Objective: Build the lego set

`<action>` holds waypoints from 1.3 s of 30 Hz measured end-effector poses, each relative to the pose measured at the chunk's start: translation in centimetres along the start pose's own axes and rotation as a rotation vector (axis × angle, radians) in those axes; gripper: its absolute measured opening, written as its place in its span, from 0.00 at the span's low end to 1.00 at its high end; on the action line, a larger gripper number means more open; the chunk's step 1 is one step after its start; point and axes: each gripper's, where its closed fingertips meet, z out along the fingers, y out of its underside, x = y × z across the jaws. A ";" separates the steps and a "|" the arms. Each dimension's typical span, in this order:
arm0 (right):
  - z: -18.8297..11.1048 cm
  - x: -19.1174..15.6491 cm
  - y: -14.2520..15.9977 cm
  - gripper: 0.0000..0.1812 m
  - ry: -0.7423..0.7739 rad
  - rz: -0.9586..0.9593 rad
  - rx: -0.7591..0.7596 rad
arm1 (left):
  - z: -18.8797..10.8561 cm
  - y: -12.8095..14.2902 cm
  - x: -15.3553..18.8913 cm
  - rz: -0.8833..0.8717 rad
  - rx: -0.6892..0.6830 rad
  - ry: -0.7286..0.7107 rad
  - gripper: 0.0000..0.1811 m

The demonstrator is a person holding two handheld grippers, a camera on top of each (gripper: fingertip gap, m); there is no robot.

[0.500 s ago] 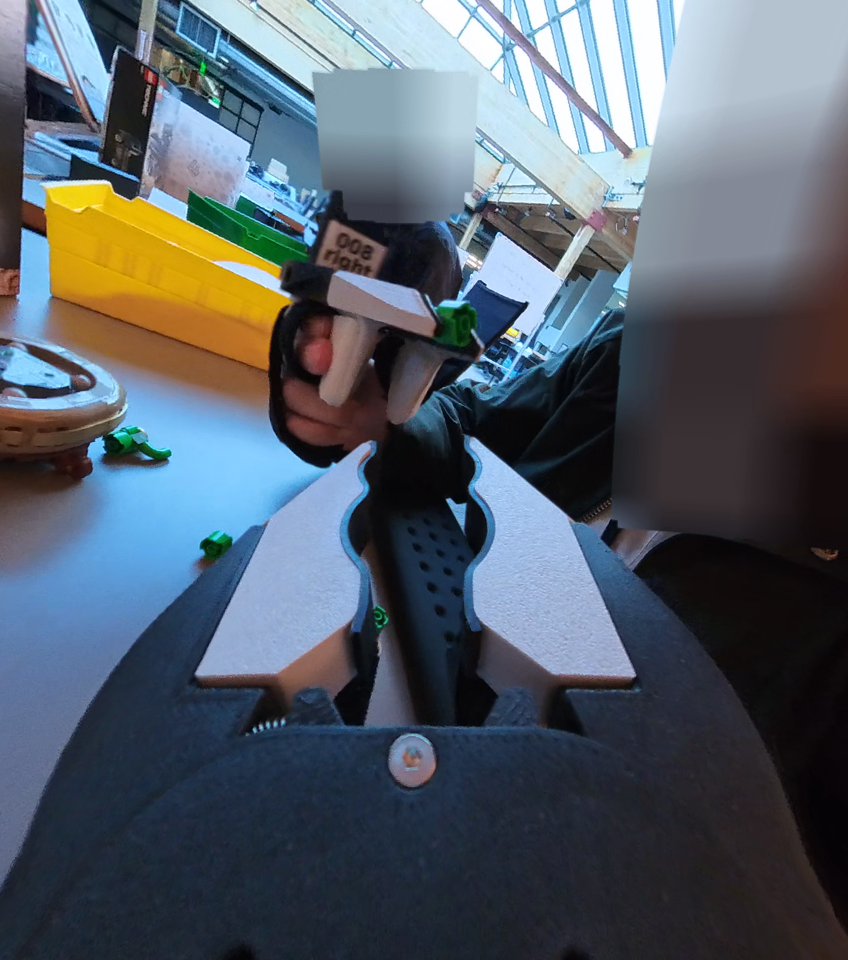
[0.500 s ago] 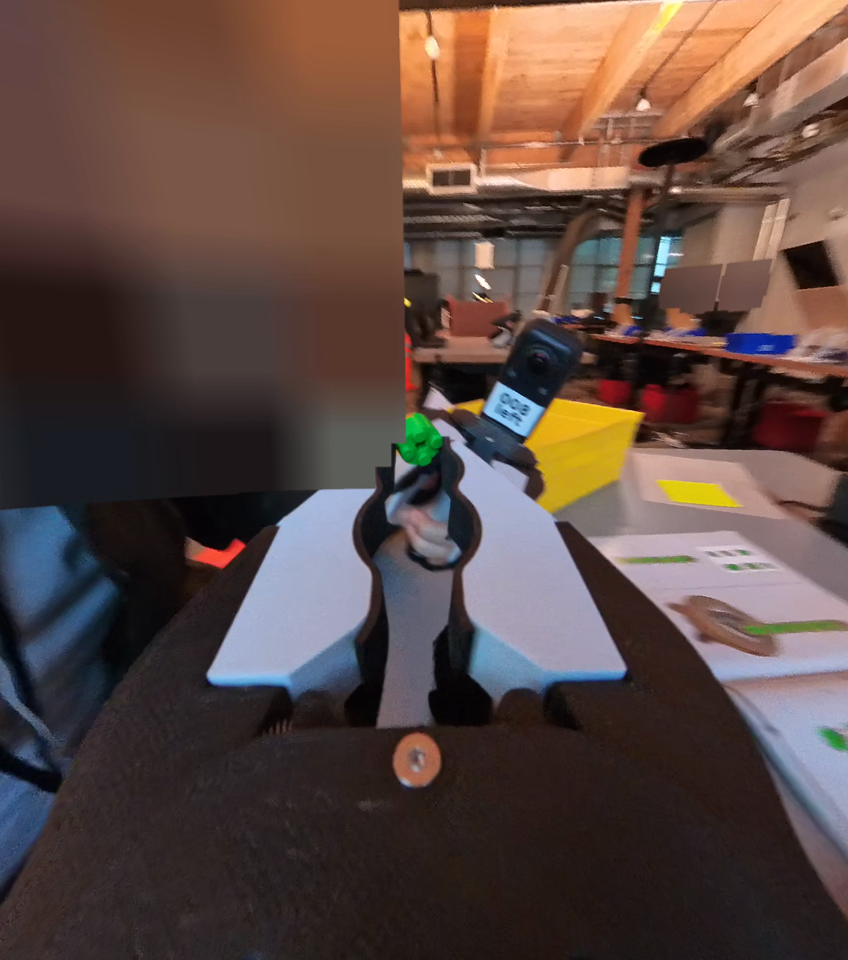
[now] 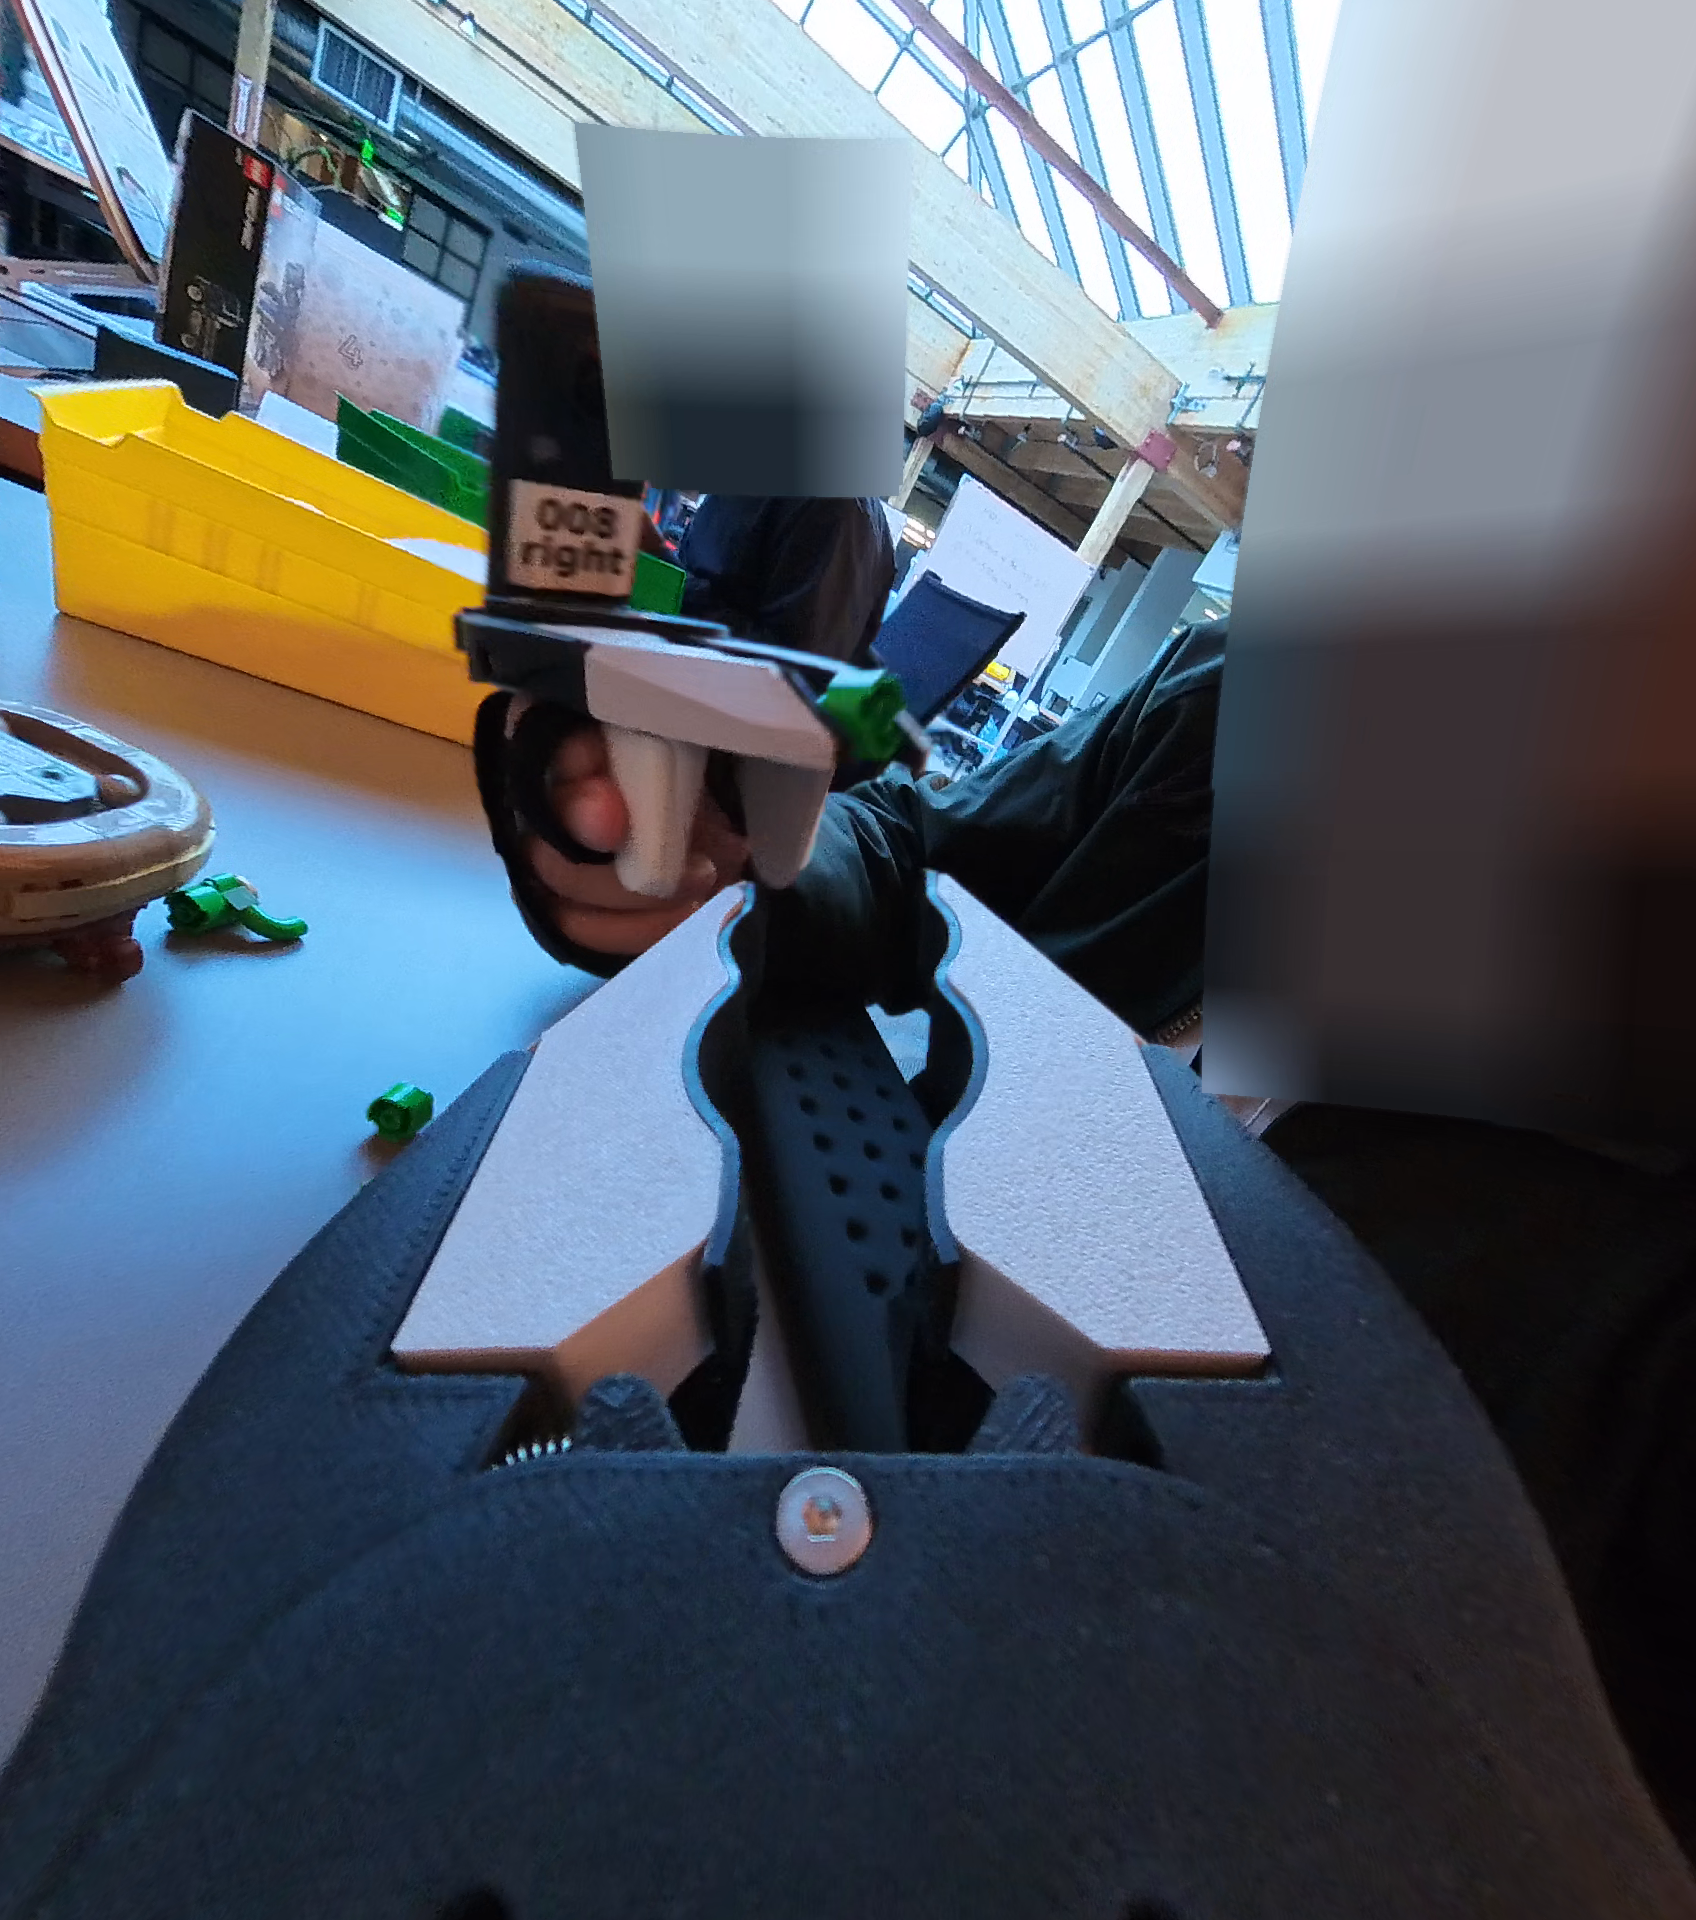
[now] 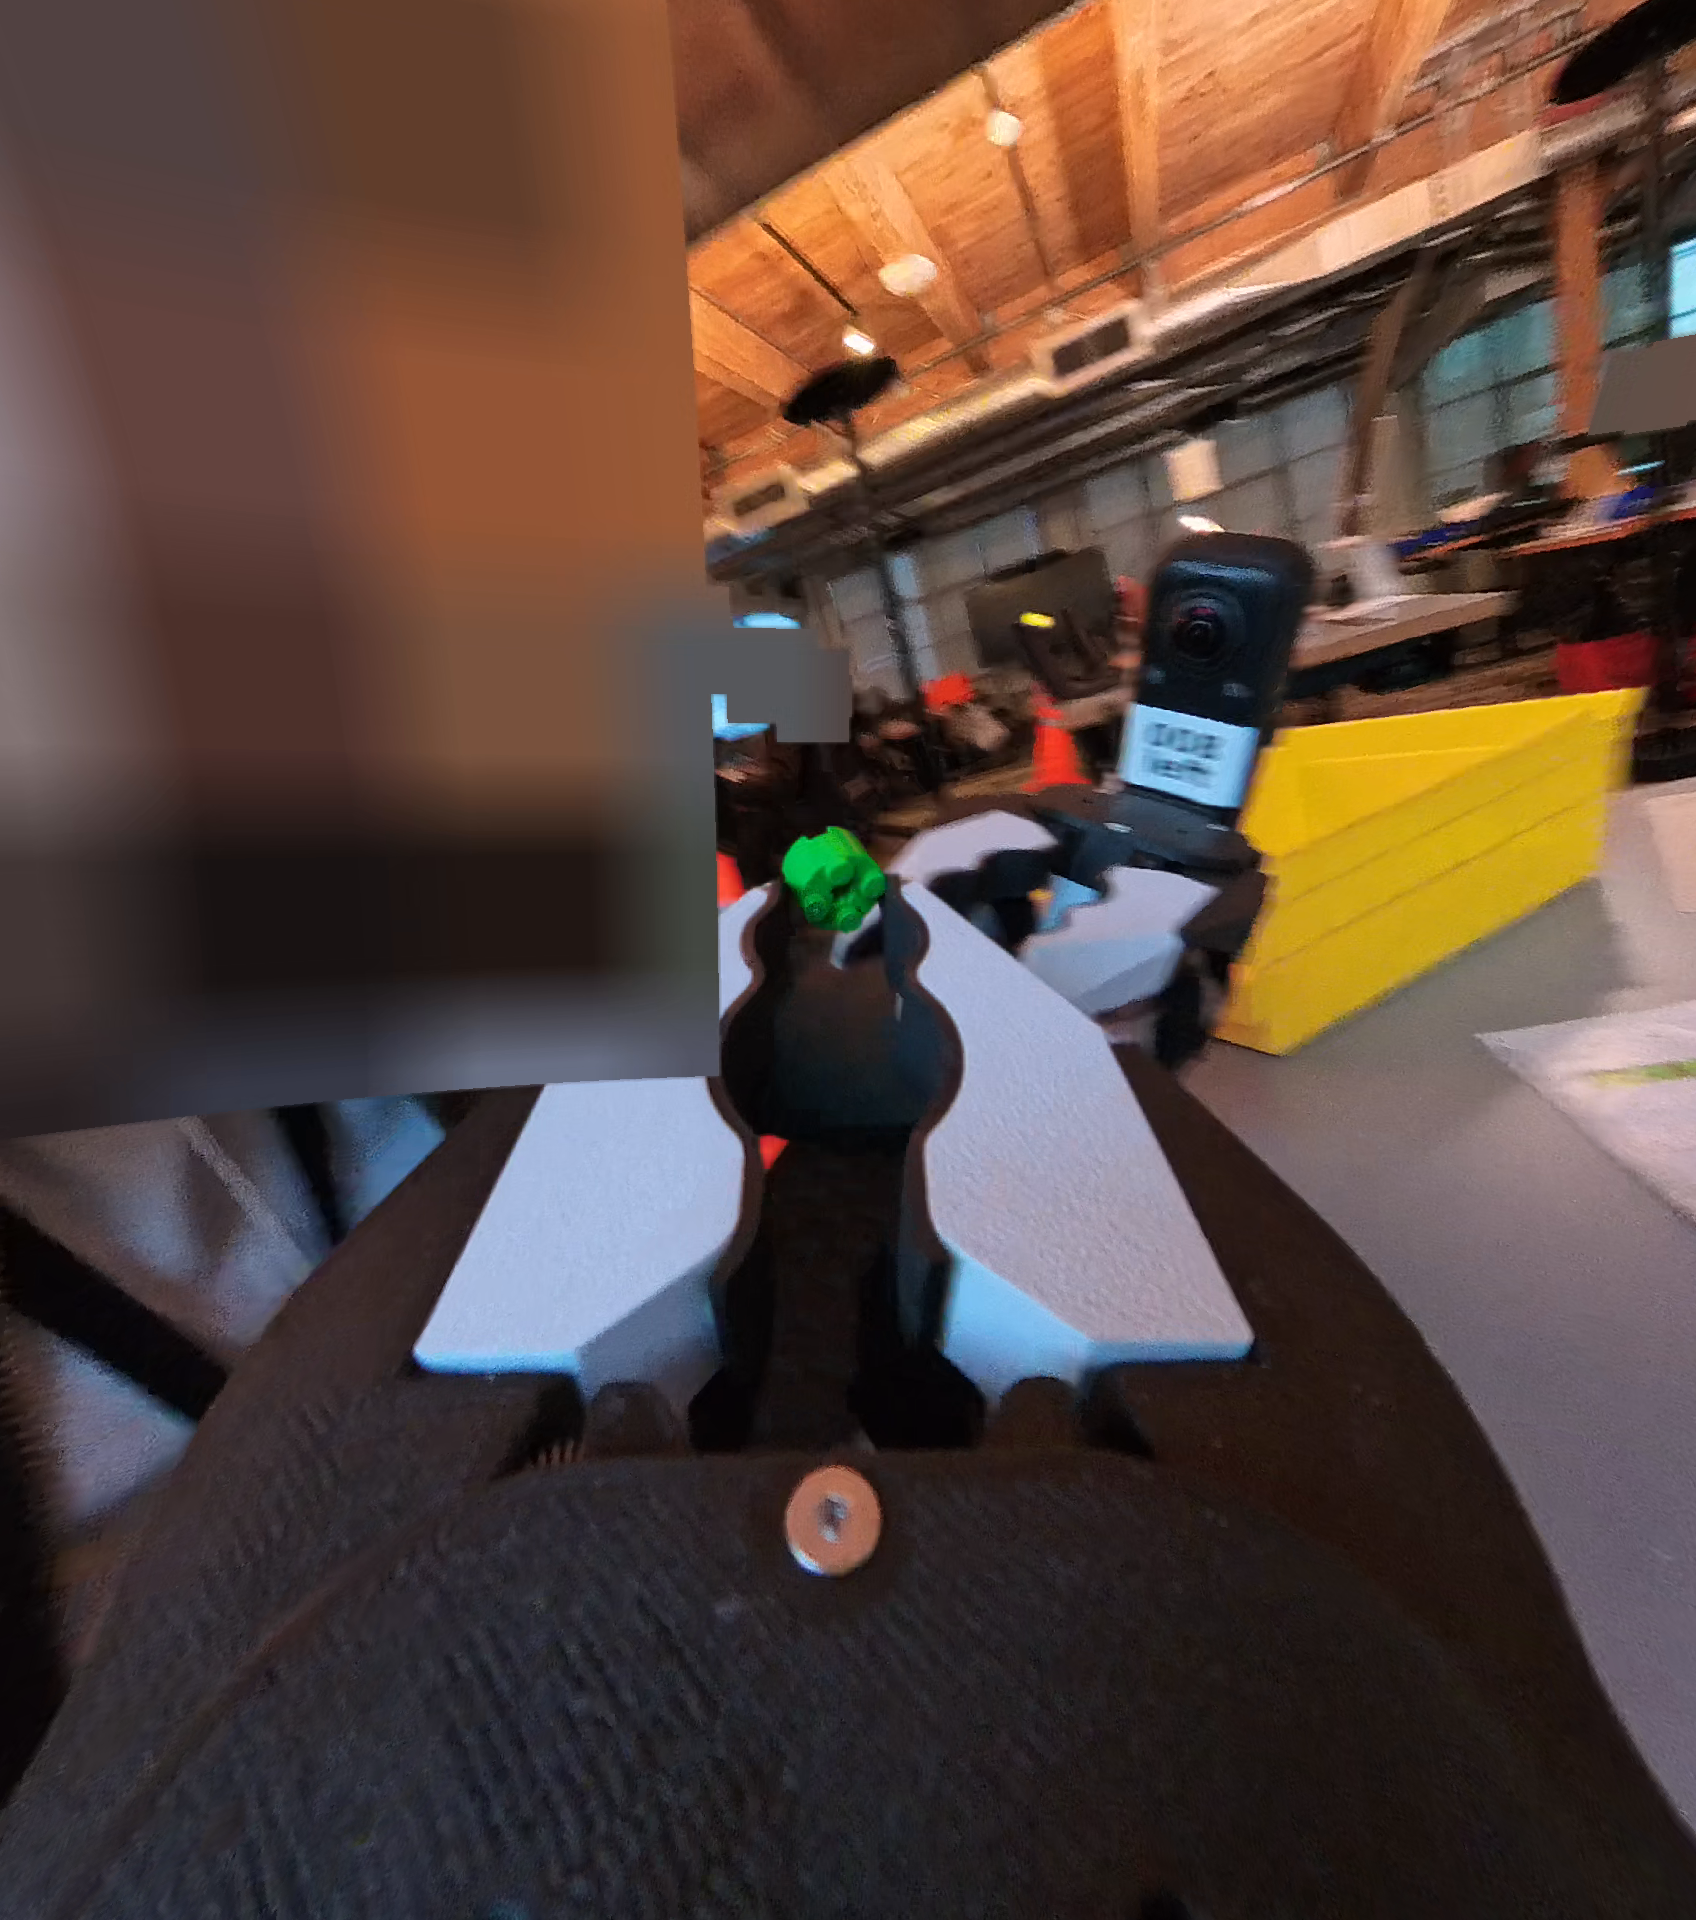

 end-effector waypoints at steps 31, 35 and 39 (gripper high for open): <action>-0.7 3.9 4.0 0.09 0.505 -0.897 -0.513 | -0.8 0.0 -1.8 -0.008 -0.006 -0.110 0.12; -0.2 2.9 3.3 0.09 0.475 -0.837 -0.436 | -0.7 -0.6 -0.9 -0.028 0.023 -0.059 0.11; 0.3 1.9 2.4 0.09 0.442 -0.779 -0.361 | -0.3 -0.3 -0.5 -0.026 0.005 -0.048 0.12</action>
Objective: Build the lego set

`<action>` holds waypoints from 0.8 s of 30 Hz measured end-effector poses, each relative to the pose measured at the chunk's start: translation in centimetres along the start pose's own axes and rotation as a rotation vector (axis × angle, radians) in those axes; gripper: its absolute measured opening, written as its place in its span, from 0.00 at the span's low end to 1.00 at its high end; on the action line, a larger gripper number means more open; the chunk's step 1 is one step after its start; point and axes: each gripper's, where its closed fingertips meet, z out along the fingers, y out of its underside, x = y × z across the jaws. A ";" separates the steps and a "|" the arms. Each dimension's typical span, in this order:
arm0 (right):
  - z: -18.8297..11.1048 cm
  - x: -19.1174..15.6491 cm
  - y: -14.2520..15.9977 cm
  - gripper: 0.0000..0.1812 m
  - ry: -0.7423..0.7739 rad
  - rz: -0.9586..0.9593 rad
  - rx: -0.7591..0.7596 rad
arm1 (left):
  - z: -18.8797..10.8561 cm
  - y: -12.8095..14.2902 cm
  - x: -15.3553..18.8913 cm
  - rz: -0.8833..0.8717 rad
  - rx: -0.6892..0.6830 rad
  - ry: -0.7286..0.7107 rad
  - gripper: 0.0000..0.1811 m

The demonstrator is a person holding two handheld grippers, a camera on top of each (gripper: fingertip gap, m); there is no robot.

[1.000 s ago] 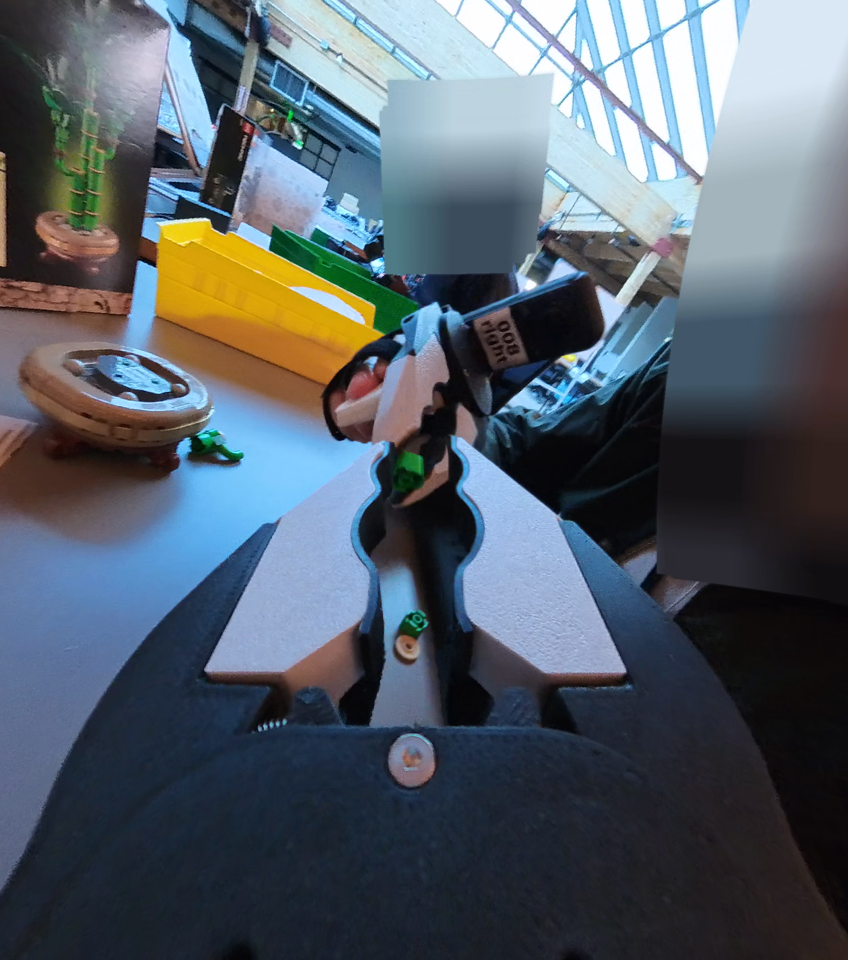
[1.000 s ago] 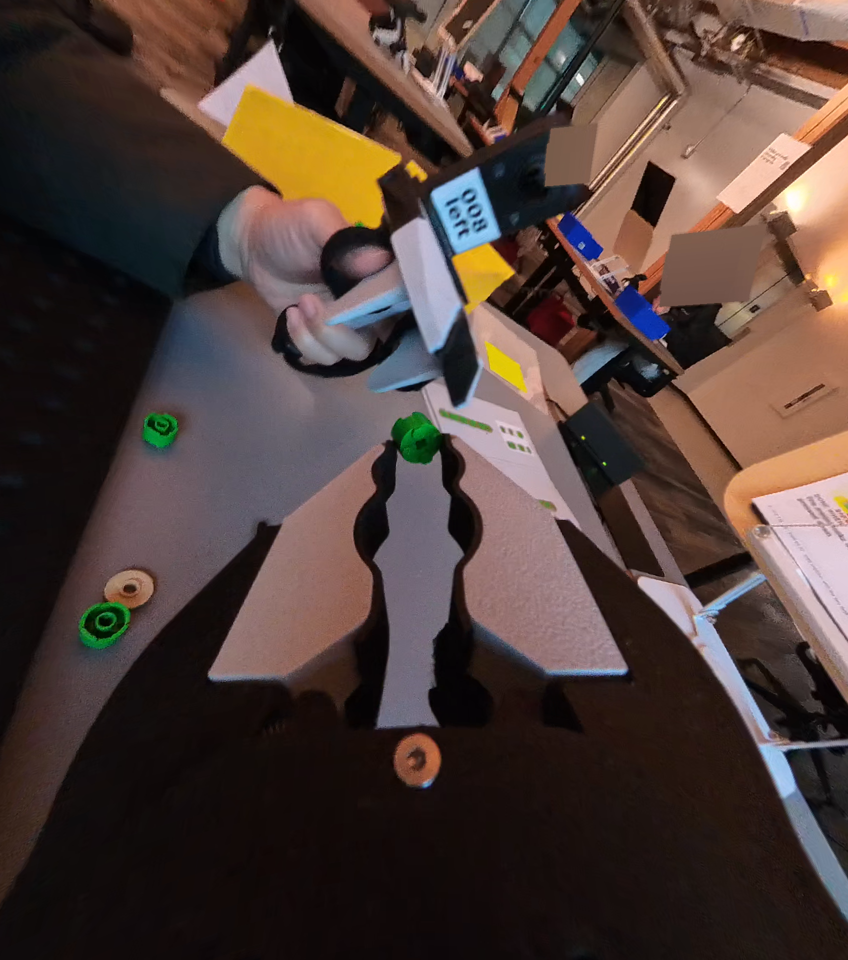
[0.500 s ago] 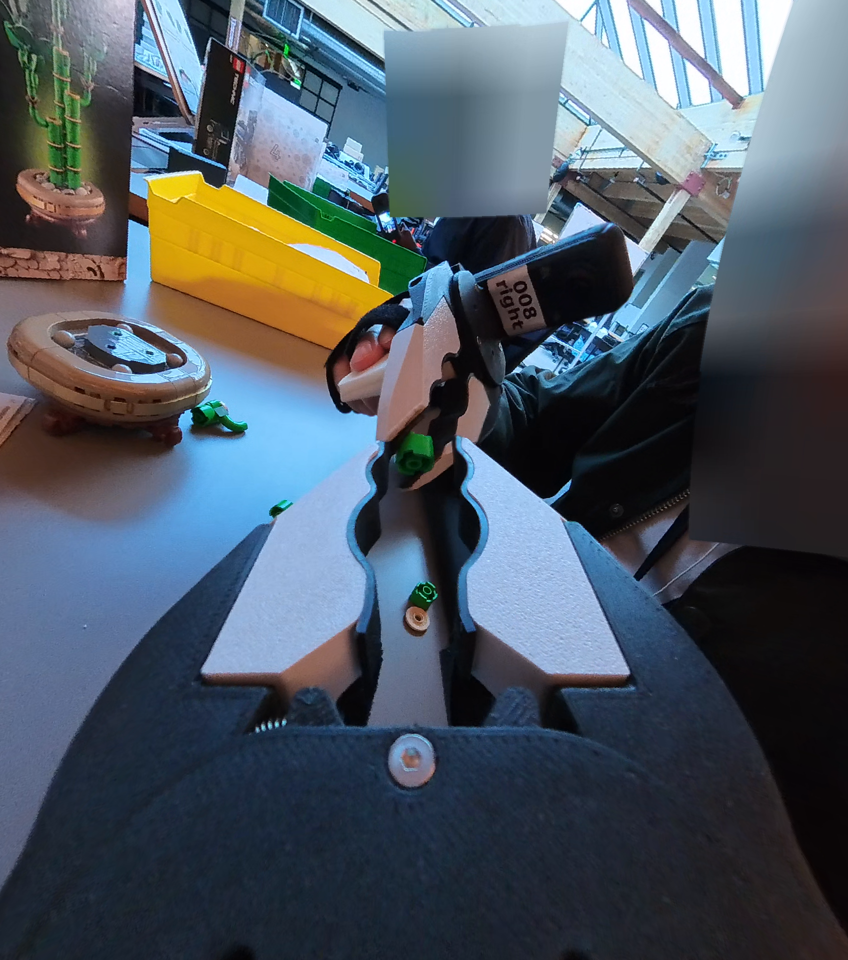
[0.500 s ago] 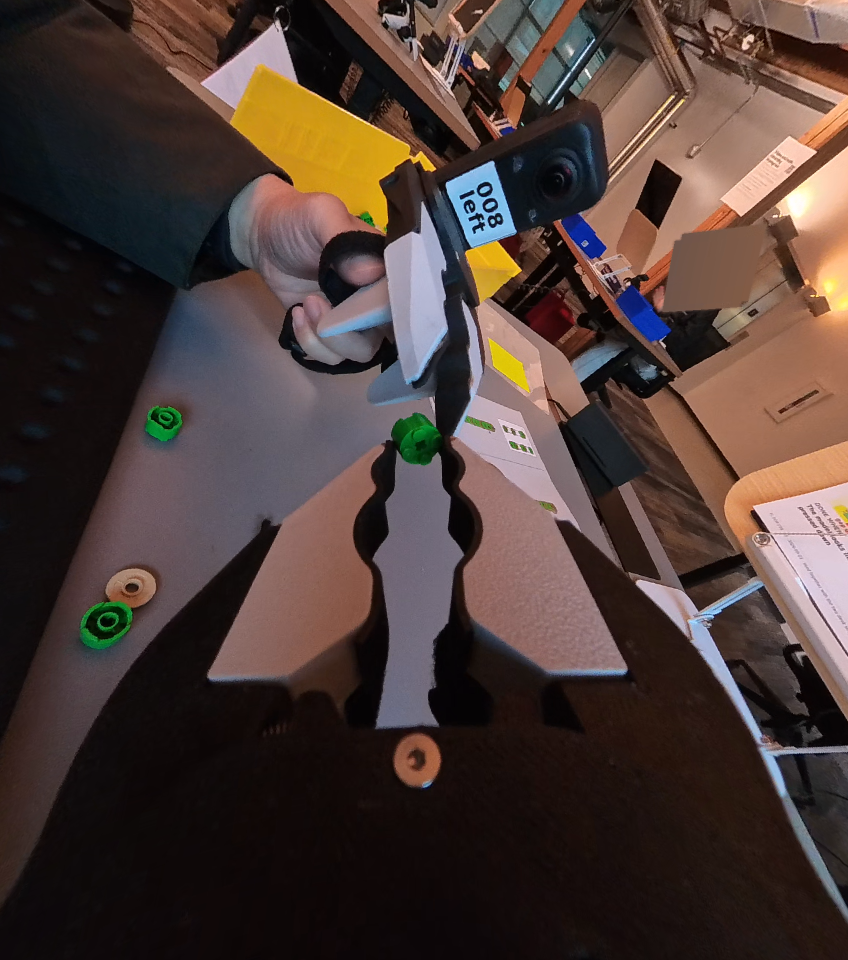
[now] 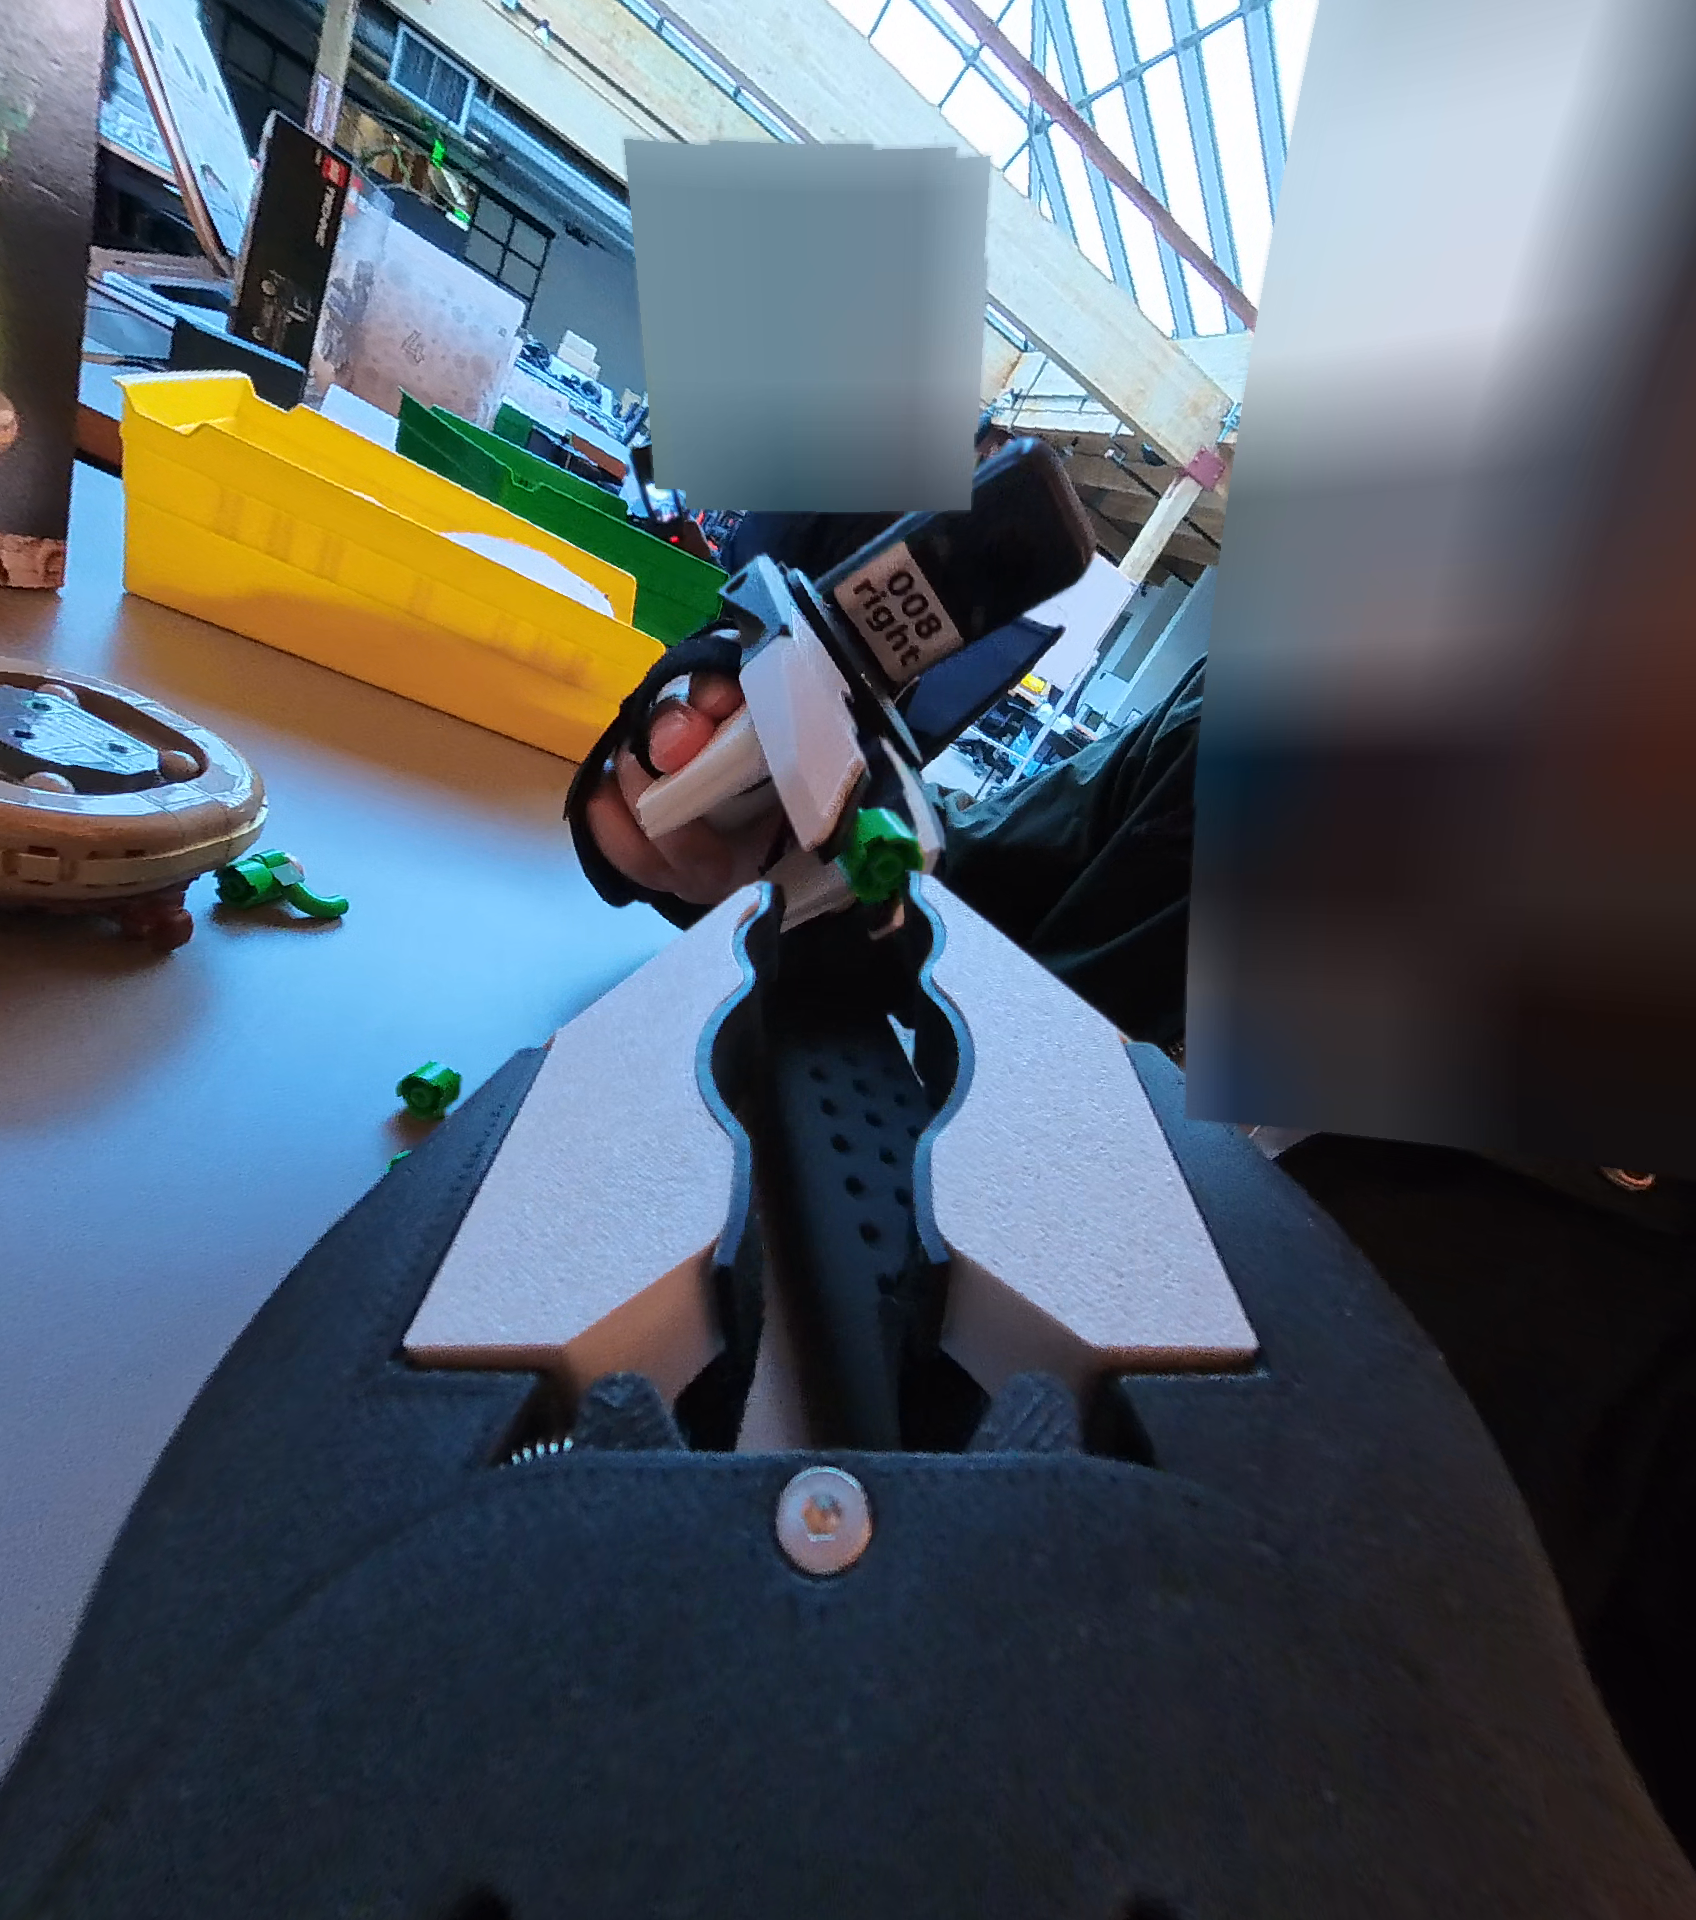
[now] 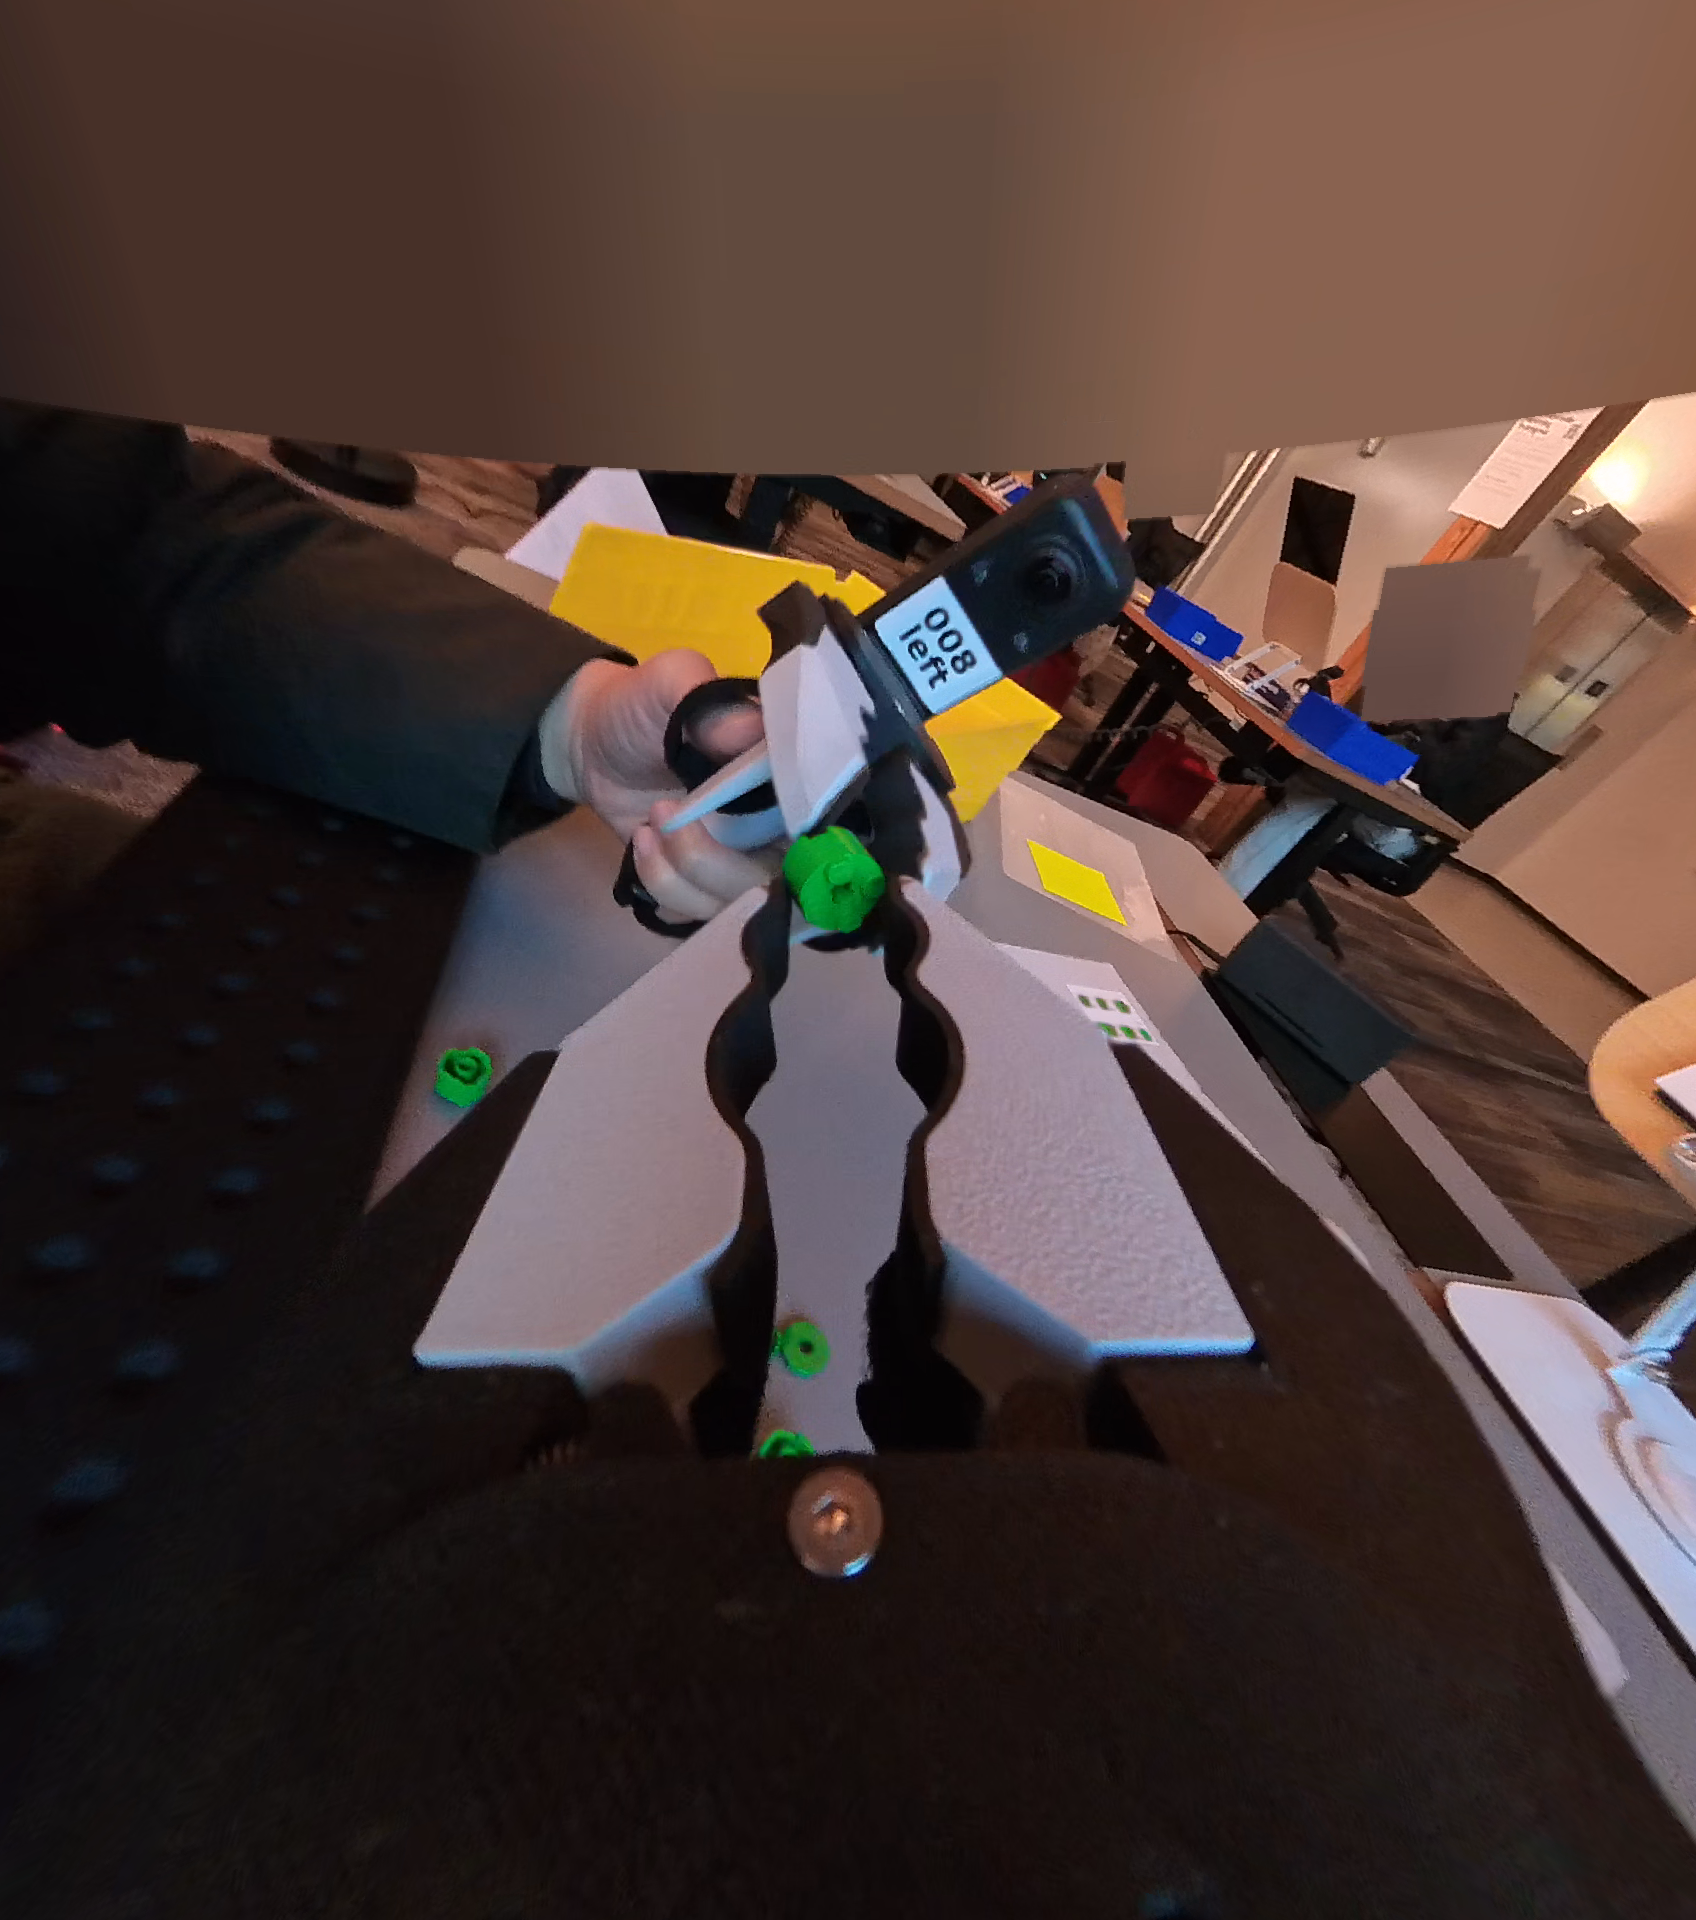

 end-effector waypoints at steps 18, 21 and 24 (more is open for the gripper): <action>0.2 -0.4 1.0 0.09 0.004 -0.152 -0.058 | 0.9 1.4 0.8 0.021 -0.079 0.026 0.15; 0.2 -0.4 1.2 0.09 0.006 -0.175 -0.067 | 0.6 1.0 0.4 0.037 -0.060 -0.008 0.12; 0.2 -0.3 1.3 0.09 0.016 -0.202 -0.075 | 0.4 1.0 -0.1 0.047 -0.064 -0.036 0.10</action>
